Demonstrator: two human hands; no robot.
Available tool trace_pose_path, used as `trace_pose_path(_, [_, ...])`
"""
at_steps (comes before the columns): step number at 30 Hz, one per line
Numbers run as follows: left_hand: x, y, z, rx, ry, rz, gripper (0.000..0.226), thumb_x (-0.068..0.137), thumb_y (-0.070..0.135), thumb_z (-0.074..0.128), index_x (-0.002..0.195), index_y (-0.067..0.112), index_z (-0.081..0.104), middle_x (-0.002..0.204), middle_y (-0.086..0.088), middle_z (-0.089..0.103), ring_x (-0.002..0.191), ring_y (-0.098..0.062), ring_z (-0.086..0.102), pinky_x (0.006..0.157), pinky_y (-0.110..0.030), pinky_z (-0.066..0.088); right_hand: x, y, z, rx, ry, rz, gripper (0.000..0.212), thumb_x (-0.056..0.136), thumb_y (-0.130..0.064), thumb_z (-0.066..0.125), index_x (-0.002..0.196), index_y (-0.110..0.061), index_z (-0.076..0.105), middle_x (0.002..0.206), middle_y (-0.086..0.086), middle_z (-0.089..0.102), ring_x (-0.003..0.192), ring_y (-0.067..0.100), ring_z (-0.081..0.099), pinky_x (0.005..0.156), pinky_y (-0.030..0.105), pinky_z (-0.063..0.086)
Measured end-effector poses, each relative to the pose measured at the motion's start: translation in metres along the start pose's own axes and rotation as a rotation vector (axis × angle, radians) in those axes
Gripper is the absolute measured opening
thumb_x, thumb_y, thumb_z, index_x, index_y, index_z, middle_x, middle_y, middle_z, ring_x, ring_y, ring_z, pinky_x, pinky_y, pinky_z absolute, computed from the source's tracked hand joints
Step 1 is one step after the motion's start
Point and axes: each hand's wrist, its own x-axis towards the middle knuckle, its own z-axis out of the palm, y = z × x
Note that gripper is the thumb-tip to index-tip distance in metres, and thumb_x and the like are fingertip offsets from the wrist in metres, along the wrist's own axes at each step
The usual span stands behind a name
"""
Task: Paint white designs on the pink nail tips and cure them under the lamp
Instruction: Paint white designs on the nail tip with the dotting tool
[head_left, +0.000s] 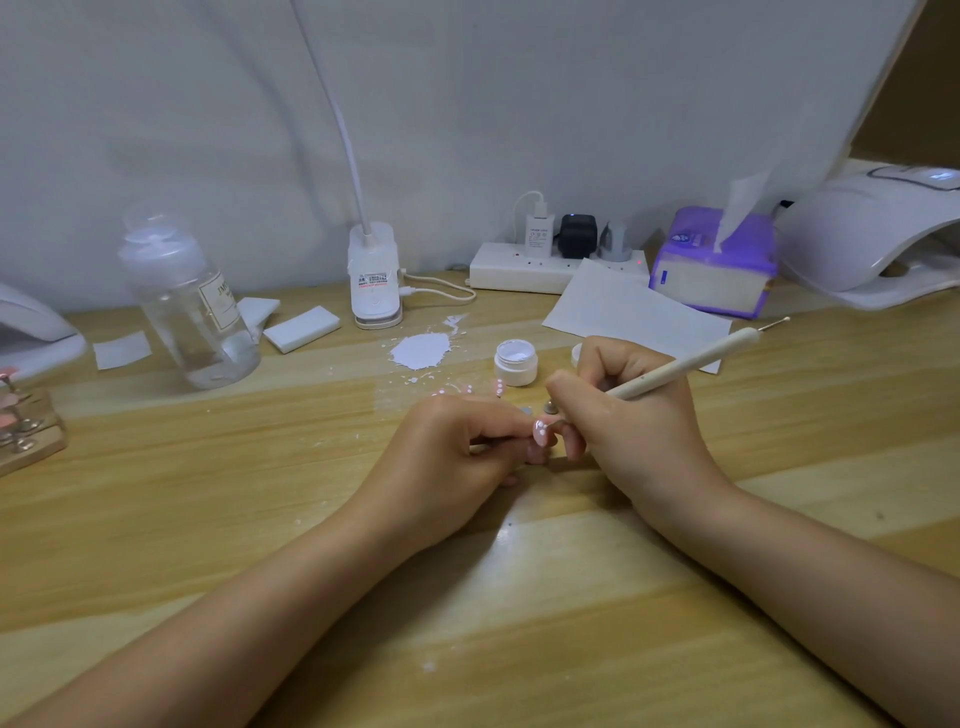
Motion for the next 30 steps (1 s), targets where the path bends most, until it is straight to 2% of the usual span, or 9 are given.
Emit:
trace_pose_path(4, [0.0001,0.0005,-0.0005,0.001,0.006,0.000,0.014,0.083,-0.002,0.062,0.083,0.005,0.074,0.073,-0.006,0.068,0.063,-0.014,0.059,0.059,-0.022,0.053,-0.0006,-0.0020,0.0005,0.032,0.006,0.006,0.033,0.074,0.008,0.050,0.050,-0.008,0.032,0.030,0.004,0.035,0.030,0.008,0.042,0.039,0.012,0.042])
trace_pose_path(6, [0.0001,0.0003,-0.0006,0.003,0.003,0.001,0.013,0.083,-0.001,0.063,0.084,0.005,0.074,0.075,-0.007,0.069,0.066,-0.017,0.061,0.059,-0.021,0.053,-0.0009,-0.0021,0.0003,0.028,-0.006,0.010,0.035,0.074,0.009,0.050,0.050,-0.008,0.032,0.031,0.004,0.034,0.030,0.010,0.041,0.038,0.012,0.040])
trace_pose_path(9, [-0.0002,0.0000,-0.0005,0.004,0.003,-0.002,0.012,0.083,-0.002,0.062,0.083,0.003,0.073,0.076,-0.008,0.070,0.069,-0.022,0.062,0.059,-0.023,0.053,-0.0017,-0.0018,-0.0001,-0.020,-0.030,-0.006,0.039,0.075,0.014,0.047,0.048,-0.009,0.031,0.028,-0.004,0.035,0.026,0.004,0.040,0.036,0.009,0.035])
trace_pose_path(13, [0.0000,-0.0003,-0.0004,0.013,0.003,0.006,0.013,0.084,-0.002,0.062,0.083,0.003,0.073,0.076,-0.008,0.070,0.067,-0.022,0.061,0.060,-0.026,0.053,-0.0024,-0.0021,0.0000,-0.065,-0.047,-0.015,0.041,0.074,0.015,0.048,0.045,-0.009,0.031,0.027,-0.006,0.037,0.026,0.002,0.039,0.035,0.009,0.032])
trace_pose_path(26, [0.0004,0.0002,-0.0003,0.016,0.001,0.010,0.013,0.084,0.000,0.062,0.080,0.004,0.073,0.073,-0.009,0.068,0.065,-0.020,0.059,0.059,-0.024,0.052,-0.0029,-0.0019,0.0006,-0.075,-0.055,-0.017,0.043,0.074,0.014,0.050,0.042,-0.009,0.032,0.027,-0.004,0.040,0.026,0.002,0.039,0.034,0.009,0.033])
trace_pose_path(30, [0.0003,0.0002,-0.0007,0.016,-0.006,0.007,0.012,0.084,-0.001,0.061,0.080,0.002,0.072,0.074,-0.009,0.068,0.065,-0.021,0.060,0.060,-0.027,0.052,-0.0027,-0.0017,0.0001,-0.093,-0.051,-0.027,0.043,0.073,0.012,0.052,0.041,-0.011,0.033,0.028,-0.005,0.041,0.027,0.003,0.040,0.035,0.010,0.033])
